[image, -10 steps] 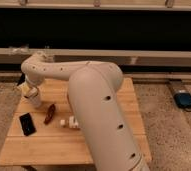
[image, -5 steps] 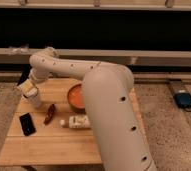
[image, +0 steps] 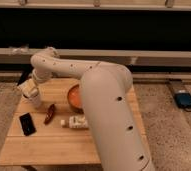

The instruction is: Place the white sponge in the ceramic cup

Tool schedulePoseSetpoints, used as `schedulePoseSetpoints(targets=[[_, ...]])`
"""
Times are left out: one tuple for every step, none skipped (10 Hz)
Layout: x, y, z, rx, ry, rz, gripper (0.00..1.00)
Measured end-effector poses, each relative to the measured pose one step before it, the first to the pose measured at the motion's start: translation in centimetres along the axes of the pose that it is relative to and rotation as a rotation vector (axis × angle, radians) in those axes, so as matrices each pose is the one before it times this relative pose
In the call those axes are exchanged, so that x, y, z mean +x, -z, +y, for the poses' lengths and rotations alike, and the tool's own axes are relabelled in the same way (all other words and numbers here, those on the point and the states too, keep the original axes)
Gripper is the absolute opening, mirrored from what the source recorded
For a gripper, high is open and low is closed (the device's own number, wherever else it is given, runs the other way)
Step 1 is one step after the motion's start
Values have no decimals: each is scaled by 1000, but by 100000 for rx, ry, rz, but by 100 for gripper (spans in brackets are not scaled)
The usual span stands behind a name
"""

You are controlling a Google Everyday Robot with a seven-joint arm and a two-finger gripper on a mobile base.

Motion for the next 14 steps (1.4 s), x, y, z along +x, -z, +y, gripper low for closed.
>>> schedulePoseSetpoints(targets=[[-55,-101,519,-1448,-134,-462,80],[-67,-58,243,-954,-14,-333,80],[-140,-280,-33,-1507,841,-774,80],[-98,-269,-289,-1043,1059,-735,80],[-139,-169,-84,-835,716,-525,80],[-271,-194,-95,-927,806,-762,80],[-267,-134,-171,-733,1012,-587,80],[-216,-126,-210,-255,683,-488,80],[-227,-208,-437,-257,1185,-635,80],[-115,-175,-416,-119,996,-405,80],[-35,-121,-333,38,632,-235,80],[-90,-136,-313,142,515,-288,80],[-54,-168,-312,2,704,-238,80],[-9,-89,-195,94,325,-62,80]])
